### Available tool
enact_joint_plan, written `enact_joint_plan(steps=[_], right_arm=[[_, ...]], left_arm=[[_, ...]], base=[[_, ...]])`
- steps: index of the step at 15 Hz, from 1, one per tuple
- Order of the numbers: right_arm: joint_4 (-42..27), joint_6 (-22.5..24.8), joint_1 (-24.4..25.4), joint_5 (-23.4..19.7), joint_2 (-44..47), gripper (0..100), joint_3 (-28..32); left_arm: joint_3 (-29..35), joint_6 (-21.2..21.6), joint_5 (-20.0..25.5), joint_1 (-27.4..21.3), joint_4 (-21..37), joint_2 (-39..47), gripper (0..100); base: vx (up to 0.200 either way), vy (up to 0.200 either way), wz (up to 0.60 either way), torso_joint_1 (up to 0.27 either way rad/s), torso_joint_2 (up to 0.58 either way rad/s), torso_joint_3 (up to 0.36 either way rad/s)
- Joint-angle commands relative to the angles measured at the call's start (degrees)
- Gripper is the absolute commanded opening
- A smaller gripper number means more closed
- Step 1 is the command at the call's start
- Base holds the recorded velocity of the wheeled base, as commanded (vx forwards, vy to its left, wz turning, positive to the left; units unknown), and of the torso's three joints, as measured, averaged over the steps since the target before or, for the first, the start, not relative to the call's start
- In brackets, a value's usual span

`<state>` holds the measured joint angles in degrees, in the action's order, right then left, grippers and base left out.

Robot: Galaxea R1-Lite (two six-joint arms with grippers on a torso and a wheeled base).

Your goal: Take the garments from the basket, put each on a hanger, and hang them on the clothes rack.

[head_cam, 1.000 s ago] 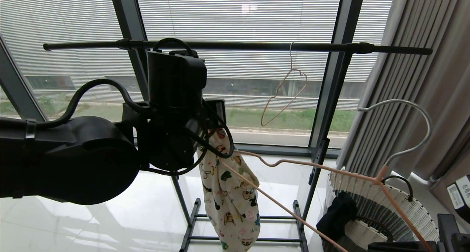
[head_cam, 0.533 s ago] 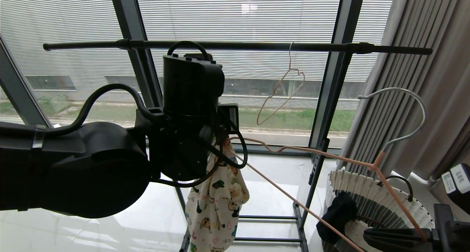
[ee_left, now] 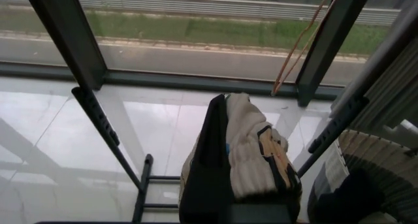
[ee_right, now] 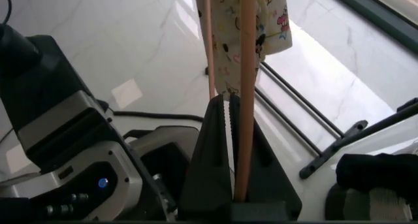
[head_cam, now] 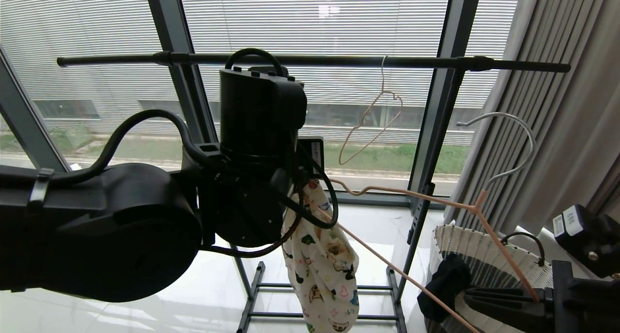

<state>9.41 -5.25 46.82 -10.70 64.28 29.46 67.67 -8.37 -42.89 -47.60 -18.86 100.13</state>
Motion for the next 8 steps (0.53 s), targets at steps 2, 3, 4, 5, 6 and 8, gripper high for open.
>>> enact_joint_plan(steps=[2,3,4,5,6,8], right_arm=[[3.86,-1.95,-0.15,0.60,2.87,0,0.42],[4.39,-2.13,-0.15,2.09,4.01,0,0.59],[4.83,-2.22,-0.15,3.14,4.63,0,0.59],[5.35,-3.10,-0.15,3.41,5.42,0,0.68],[6.58,-4.33,-0.15,3.50,6.38,0,0.86],[10.72,-5.82,-0.15,4.81,10.07,0,2.44]], left_arm=[[0.27,-0.06,0.00,-1.44,-0.04,-0.20,0],[0.71,-0.06,0.00,-1.44,-0.04,-0.11,0],[1.50,-0.06,-0.53,-1.35,-0.04,-0.03,0],[2.73,-0.06,-1.32,-1.26,-0.04,0.15,0],[3.26,-0.06,-1.50,-1.35,-0.04,0.15,0],[3.17,-0.06,-1.50,-1.61,-0.04,-0.03,0]], base=[[0.000,0.000,0.00,0.000,0.00,0.000],[0.000,0.000,0.00,0.000,0.00,0.000],[0.000,0.000,0.00,0.000,0.00,0.000],[0.000,0.000,0.00,0.000,0.00,0.000],[0.000,0.000,0.00,0.000,0.00,0.000],[0.000,0.000,0.00,0.000,0.00,0.000]])
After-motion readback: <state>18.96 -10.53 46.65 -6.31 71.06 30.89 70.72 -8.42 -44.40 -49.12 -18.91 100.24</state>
